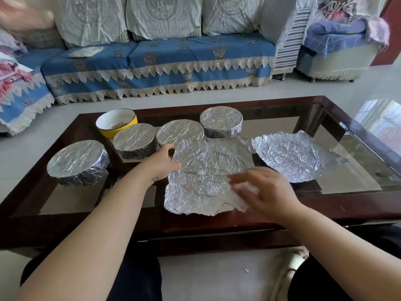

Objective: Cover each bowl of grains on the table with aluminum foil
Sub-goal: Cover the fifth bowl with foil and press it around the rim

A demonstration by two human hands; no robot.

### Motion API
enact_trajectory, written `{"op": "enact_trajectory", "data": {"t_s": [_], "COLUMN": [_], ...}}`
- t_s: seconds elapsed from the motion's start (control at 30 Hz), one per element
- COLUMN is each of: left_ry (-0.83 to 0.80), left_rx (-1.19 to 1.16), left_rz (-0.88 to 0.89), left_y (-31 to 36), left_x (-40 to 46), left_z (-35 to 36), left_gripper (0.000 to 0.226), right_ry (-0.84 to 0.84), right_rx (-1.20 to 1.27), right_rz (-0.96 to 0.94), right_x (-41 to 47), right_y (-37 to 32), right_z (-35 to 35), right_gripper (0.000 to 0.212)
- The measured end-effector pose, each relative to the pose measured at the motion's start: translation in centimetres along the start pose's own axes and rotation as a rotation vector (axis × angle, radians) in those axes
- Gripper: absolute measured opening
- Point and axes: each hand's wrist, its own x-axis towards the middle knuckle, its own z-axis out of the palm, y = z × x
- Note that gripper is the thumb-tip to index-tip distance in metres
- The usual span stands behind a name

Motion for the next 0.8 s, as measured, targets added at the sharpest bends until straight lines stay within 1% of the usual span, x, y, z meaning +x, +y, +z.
{"op": "enact_trajectory", "data": {"t_s": [0.07, 0.1, 0.17, 0.23, 0.27, 0.3, 0.33, 0.37, 0.4, 0.43, 0.47, 0.53, 0.57, 0.6, 0.73, 0.8], "left_ry": [0.026, 0.037, 0.077, 0.177, 0.286, 0.414, 0.518, 0.571, 0.562, 0.487, 0.372, 0.123, 0.034, -0.022, -0.090, -0.111], "left_rx": [-0.008, -0.010, 0.052, 0.211, 0.302, 0.375, 0.417, 0.449, 0.483, 0.528, 0.577, 0.698, 0.744, 0.771, 0.793, 0.816], "left_rz": [0.013, 0.005, -0.010, 0.008, 0.066, 0.165, 0.297, 0.433, 0.543, 0.605, 0.628, 0.607, 0.591, 0.577, 0.547, 0.541], "left_y": [0.0, 0.1, 0.2, 0.5, 0.6, 0.7, 1.0, 1.3, 1.7, 2.0, 2.3, 2.4, 2.3, 2.2, 2.1, 2.2], "left_x": [0.1, 0.0, -0.5, -1.2, -1.5, -1.8, -2.2, -2.5, -2.7, -2.9, -3.1, -3.1, -3.0, -2.8, -2.7, -3.1], "left_z": [0.0, 0.0, -0.1, 0.1, 0.4, 0.8, 1.4, 2.0, 2.7, 3.4, 4.1, 5.5, 5.9, 6.2, 6.2, 6.4], "left_gripper": [0.069, 0.069, 0.065, 0.057, 0.052, 0.046, 0.042, 0.042, 0.045, 0.053, 0.062, 0.075, 0.076, 0.076, 0.084, 0.084], "right_ry": [0.166, 0.181, 0.096, -0.024, -0.072, -0.114, -0.146, -0.168, -0.186, -0.195, -0.197, -0.195, -0.198, -0.208, -0.238, -0.247], "right_rx": [0.026, 0.040, 0.092, 0.265, 0.382, 0.477, 0.528, 0.550, 0.558, 0.579, 0.616, 0.653, 0.646, 0.636, 0.670, 0.709], "right_rz": [0.296, 0.464, 0.761, 0.960, 1.019, 1.057, 1.083, 1.100, 1.112, 1.126, 1.137, 1.151, 1.158, 1.162, 1.187, 1.181], "right_x": [0.7, 1.1, 1.8, 2.2, 2.3, 2.3, 2.2, 2.1, 2.0, 2.0, 2.0, 2.0, 2.1, 2.1, 2.3, 2.2], "right_y": [0.6, 1.0, 2.2, 3.2, 3.5, 3.6, 3.6, 3.5, 3.3, 3.1, 3.0, 2.8, 2.8, 2.8, 2.4, 2.0], "right_z": [-0.2, -0.4, -0.7, -0.7, -0.6, -0.5, -0.3, 0.0, 0.1, 0.1, 0.2, 0.3, 0.4, 0.4, 0.0, 0.0], "right_gripper": [0.022, 0.023, 0.039, 0.057, 0.063, 0.066, 0.062, 0.052, 0.039, 0.027, 0.021, 0.017, 0.017, 0.017, 0.019, 0.022]}}
